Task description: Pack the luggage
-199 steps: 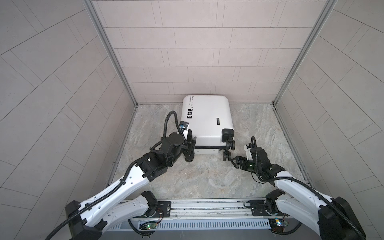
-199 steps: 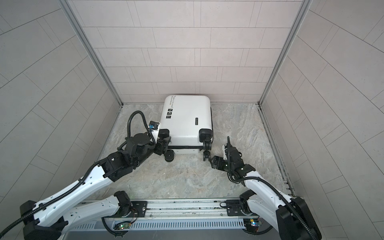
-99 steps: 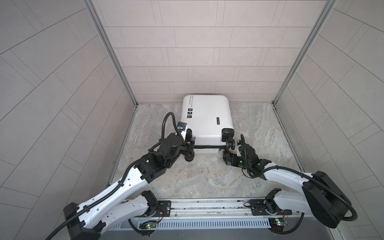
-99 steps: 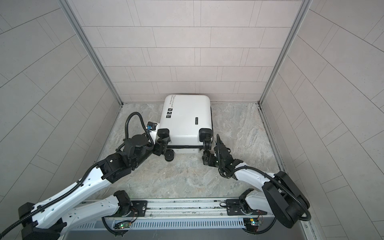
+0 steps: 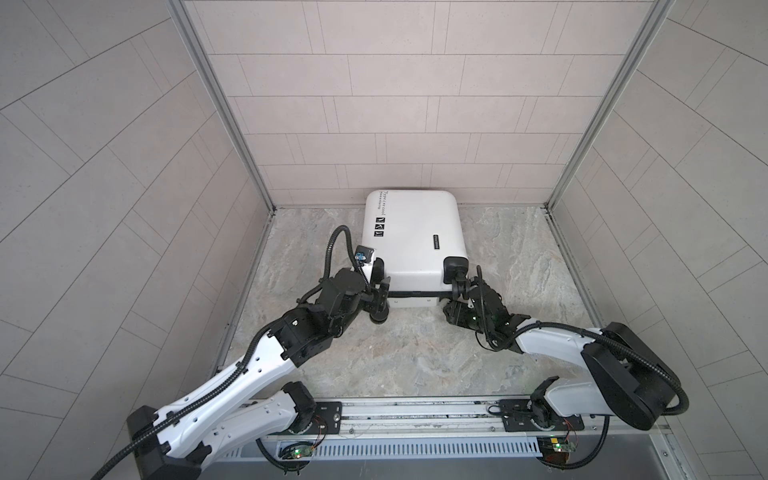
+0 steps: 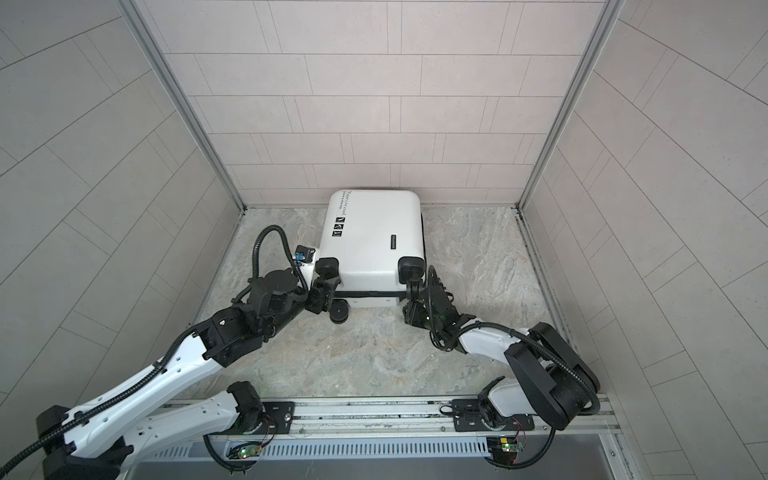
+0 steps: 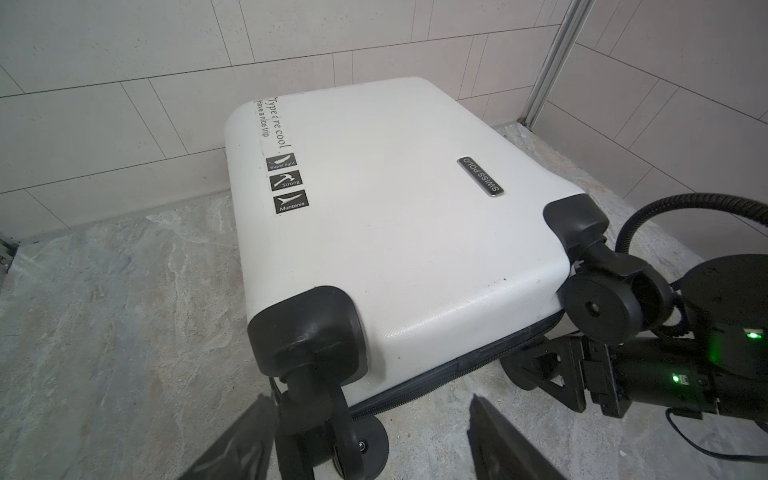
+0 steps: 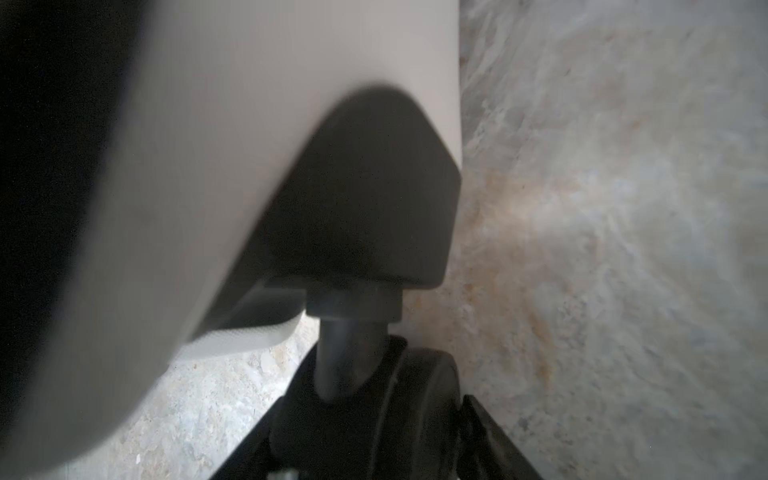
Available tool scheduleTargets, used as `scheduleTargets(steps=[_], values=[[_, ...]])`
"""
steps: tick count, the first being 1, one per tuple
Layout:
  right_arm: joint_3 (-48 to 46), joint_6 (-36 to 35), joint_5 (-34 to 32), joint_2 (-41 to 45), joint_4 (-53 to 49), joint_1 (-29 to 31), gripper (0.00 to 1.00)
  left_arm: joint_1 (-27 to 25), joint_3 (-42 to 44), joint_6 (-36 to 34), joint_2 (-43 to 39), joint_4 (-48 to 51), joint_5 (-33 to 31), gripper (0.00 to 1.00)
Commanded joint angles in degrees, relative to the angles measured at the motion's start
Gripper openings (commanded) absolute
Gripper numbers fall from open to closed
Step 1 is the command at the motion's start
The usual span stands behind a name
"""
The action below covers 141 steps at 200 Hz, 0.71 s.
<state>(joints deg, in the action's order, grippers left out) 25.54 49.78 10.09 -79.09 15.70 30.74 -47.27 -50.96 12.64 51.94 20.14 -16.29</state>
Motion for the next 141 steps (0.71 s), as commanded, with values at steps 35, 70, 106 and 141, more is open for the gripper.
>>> scheduleTargets(steps=[35, 70, 106, 141], values=[[-3.3, 6.9, 5.6, -4.2, 11.3, 0.1, 0.53, 0.3, -0.6, 0.7, -0.8, 0.9, -0.2, 0.78], [-5.6, 8.7, 7.3, -5.8, 14.3, -1.2, 0.54, 0.2, -0.4, 0.7, -1.0, 1.0, -0.6, 0.78], [-9.4, 9.3, 8.6, -7.5, 18.4, -4.3, 0.68, 0.2, -0.3, 0.7, -0.9, 1.0, -0.7, 0.78], [-12.2, 8.5, 10.7, -7.1, 19.5, -8.9, 0.72, 0.3, -0.3, 0.7, -0.5, 0.9, -0.5, 0.78]])
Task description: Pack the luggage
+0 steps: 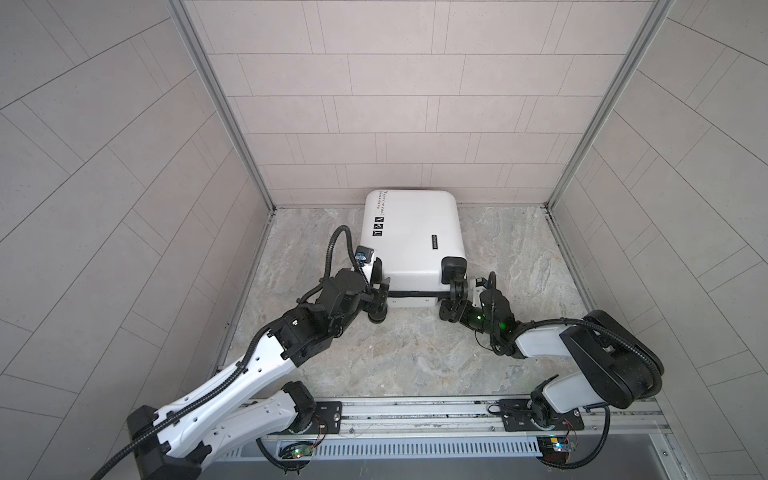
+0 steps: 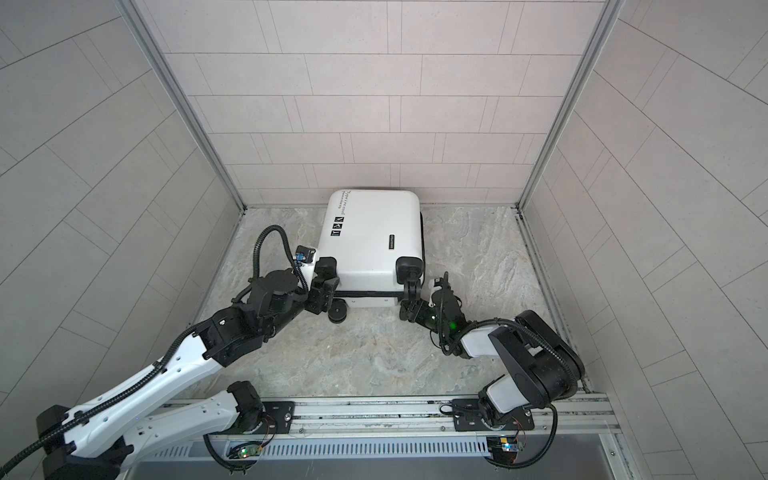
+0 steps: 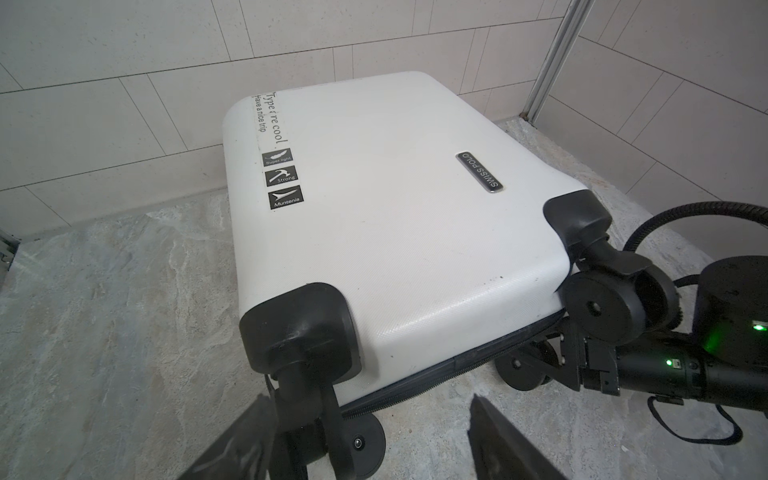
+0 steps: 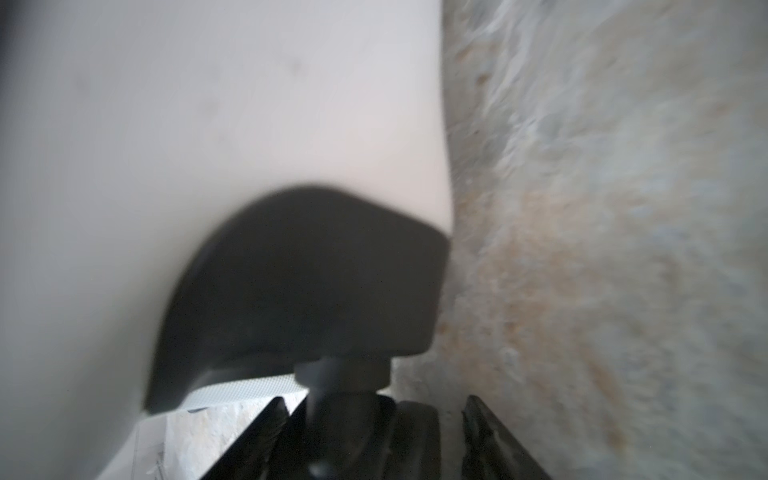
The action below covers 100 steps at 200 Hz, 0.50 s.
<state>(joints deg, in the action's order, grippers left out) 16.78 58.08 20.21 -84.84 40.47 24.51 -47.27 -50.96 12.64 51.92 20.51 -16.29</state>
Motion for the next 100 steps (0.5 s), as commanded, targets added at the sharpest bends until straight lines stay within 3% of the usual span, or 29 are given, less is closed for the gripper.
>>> scheduleTargets(steps=[1, 22, 46, 63, 100], values=[[-3.5, 0.2, 0.6, -1.3, -5.3, -2.8, 0.72, 0.3, -0.3, 0.7, -0.5, 0.5, -0.4, 0.78], [-4.3, -0.9, 1.2, 0.6, -6.9, -4.8, 0.73, 0.3, -0.2, 0.7, -0.4, 0.4, -0.7, 0.78], [-4.6, -2.0, 1.6, 3.3, -9.6, -6.3, 0.63, 0.3, -0.2, 1.0, -0.1, 0.8, -1.5, 0.78], [-5.0, -2.8, 1.7, 5.5, -12.1, -7.5, 0.62, 0.4, -0.5, 1.2, 0.3, 1.0, -1.4, 0.78], [-3.6, -6.5, -0.7, 15.9, -27.0, -8.1, 0.76, 2.4, -3.4, 3.4, 1.0, 4.2, -3.0, 0.85]])
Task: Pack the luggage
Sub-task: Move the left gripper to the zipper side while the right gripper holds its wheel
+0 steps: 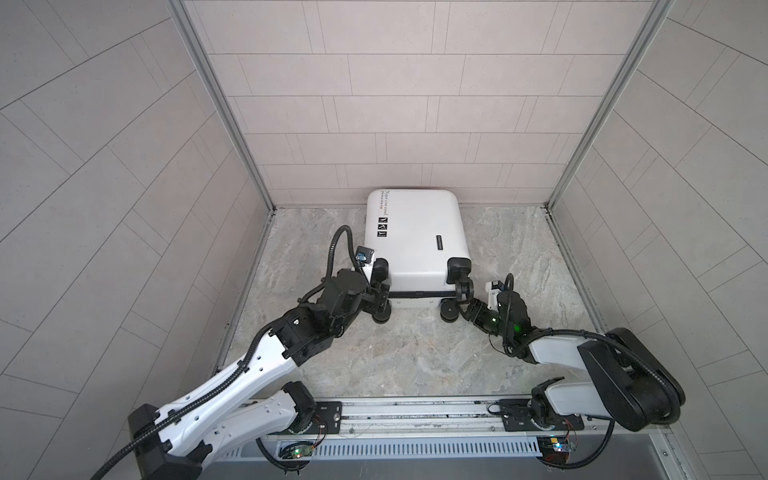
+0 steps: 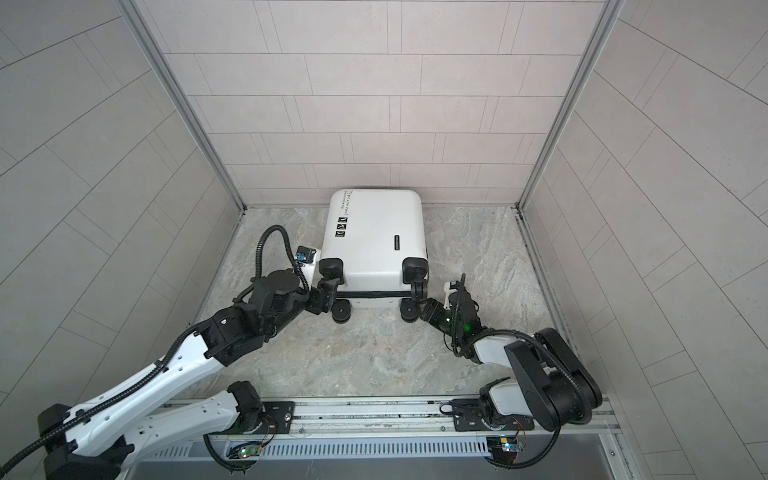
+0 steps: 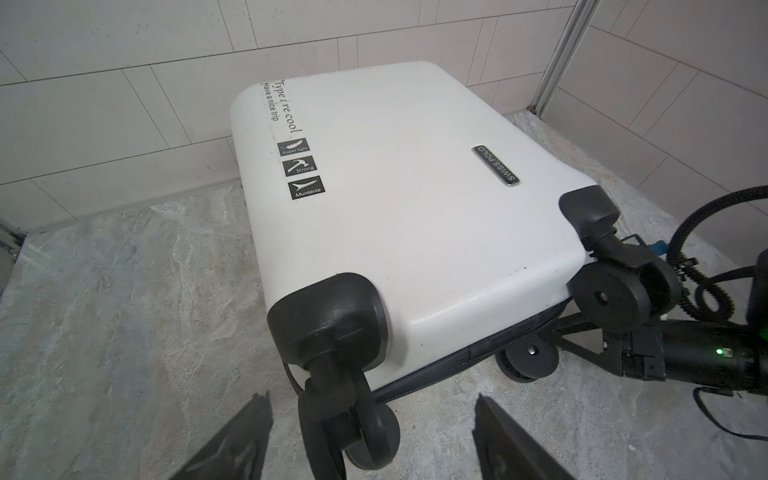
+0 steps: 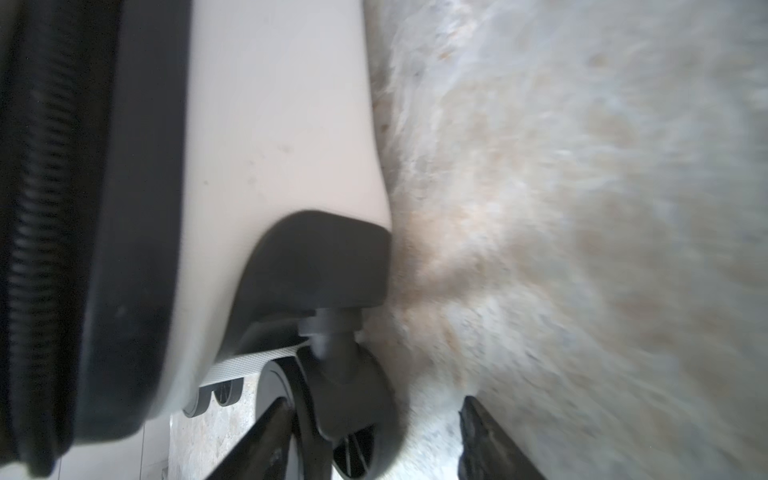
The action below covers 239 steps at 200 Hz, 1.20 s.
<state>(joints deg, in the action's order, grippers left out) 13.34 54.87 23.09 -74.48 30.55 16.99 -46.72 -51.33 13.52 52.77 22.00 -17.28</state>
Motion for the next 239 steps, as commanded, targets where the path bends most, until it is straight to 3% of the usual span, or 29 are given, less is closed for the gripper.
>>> scheduleTargets(steps=[1, 44, 67, 91, 120, 148, 197, 239], values=[[-0.1, -3.4, -3.7, 6.1, -17.4, -0.6, 0.76, 2.1, -3.1, 2.6, 0.1, 2.8, -1.9, 0.85], [6.7, -10.0, -9.1, 28.0, -45.3, -0.1, 0.82, 18.2, -2.3, 10.3, -0.6, 2.4, 12.2, 0.86], [9.0, -12.0, -9.3, 36.8, -49.8, 1.4, 0.83, 26.1, 1.5, 15.9, -1.3, -1.0, 17.1, 0.85], [13.2, -13.5, -10.7, 38.6, -53.6, 4.4, 0.84, 33.5, 6.7, 22.8, -1.5, -6.1, 21.0, 0.82], [19.3, -16.4, -11.9, 33.8, -53.6, 11.0, 0.87, 40.7, 10.9, 30.2, 3.8, -13.6, 29.6, 0.78], [25.7, -18.7, -14.7, 26.8, -55.1, 15.6, 0.89, 42.0, 10.9, 30.6, 12.1, -18.4, 34.2, 0.72], [32.6, -20.5, -21.0, 16.7, -59.3, 16.3, 0.89, 41.8, 9.4, 29.2, 22.4, -21.6, 37.7, 0.67], [39.0, -24.2, -21.9, 9.7, -61.8, 16.5, 0.78, 39.0, 8.5, 29.0, 27.7, -23.6, 38.8, 0.63]])
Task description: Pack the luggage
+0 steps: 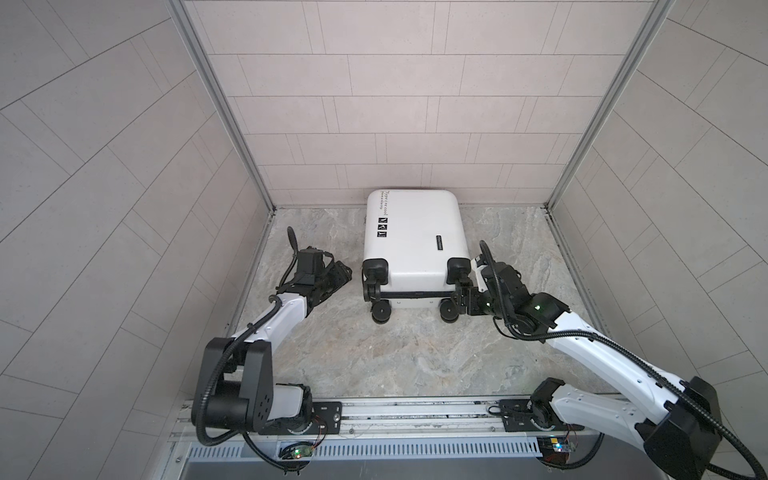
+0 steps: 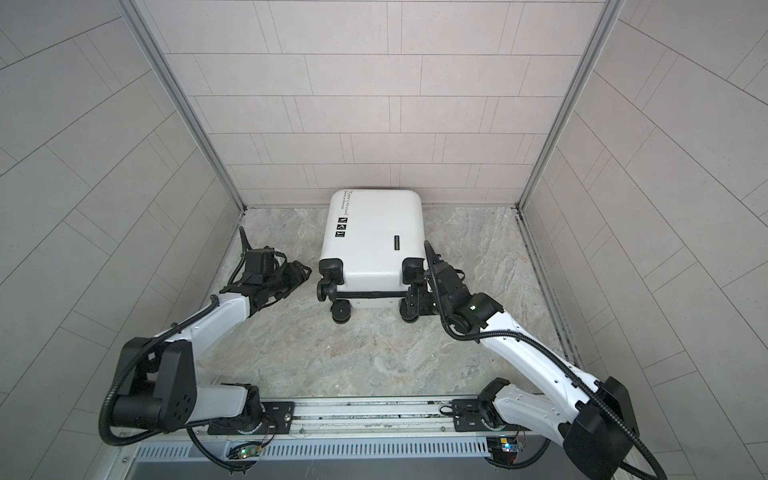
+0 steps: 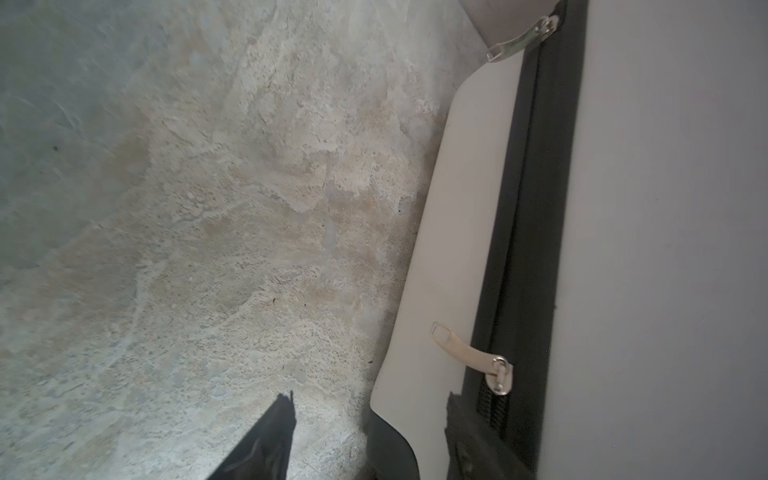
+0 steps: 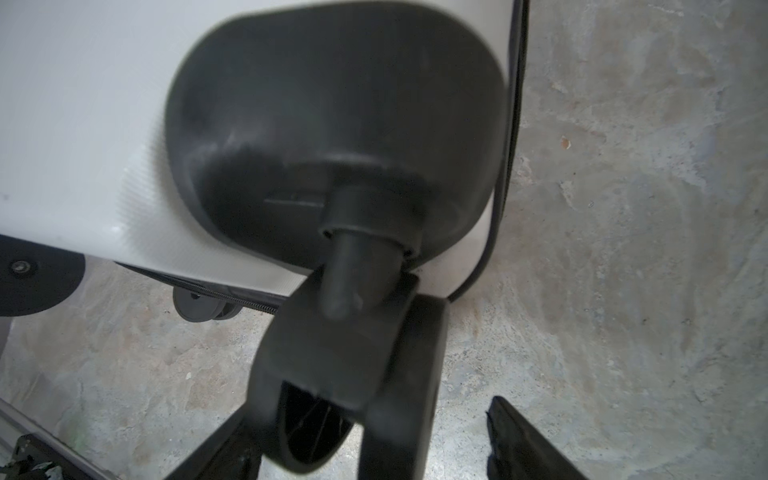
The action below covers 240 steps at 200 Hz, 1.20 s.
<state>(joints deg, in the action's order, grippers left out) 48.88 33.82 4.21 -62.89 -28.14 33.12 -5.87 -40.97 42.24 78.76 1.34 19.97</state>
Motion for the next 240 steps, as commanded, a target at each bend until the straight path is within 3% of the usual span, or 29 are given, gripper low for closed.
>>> scheduleTargets(steps=[1, 49, 87, 112, 168, 209, 240], values=[[3.6, -3.2, -3.1, -2.0, -3.1, 0.3, 0.77, -2.0, -1.9, 0.3, 1.9, -3.0, 1.5, 0.63], [8.5, -7.4, -7.6, -5.9, -6.0, -1.4, 0.58, -6.7, -2.5, 0.6, 4.8, -4.5, 0.5, 0.61], [10.0, -9.9, -2.1, -8.4, -5.8, -8.1, 0.47, -11.6, -3.4, 0.2, 5.4, -4.5, -0.9, 0.61], [10.7, -10.6, 1.8, -10.4, -5.5, -13.1, 0.45, -15.0, -4.4, 0.4, 5.9, -4.2, -2.0, 0.60], [15.0, -12.5, 5.8, -14.7, -5.5, -21.7, 0.48, -24.2, -8.6, -0.2, 9.5, -5.0, -4.5, 0.60], [20.3, -13.4, 6.1, -18.5, -7.1, -23.4, 0.63, -27.8, -12.3, -0.4, 13.6, -5.4, -3.9, 0.60], [23.0, -13.5, 5.2, -19.2, -9.2, -23.7, 0.74, -28.6, -11.2, -2.3, 11.8, -5.6, -4.6, 0.60]])
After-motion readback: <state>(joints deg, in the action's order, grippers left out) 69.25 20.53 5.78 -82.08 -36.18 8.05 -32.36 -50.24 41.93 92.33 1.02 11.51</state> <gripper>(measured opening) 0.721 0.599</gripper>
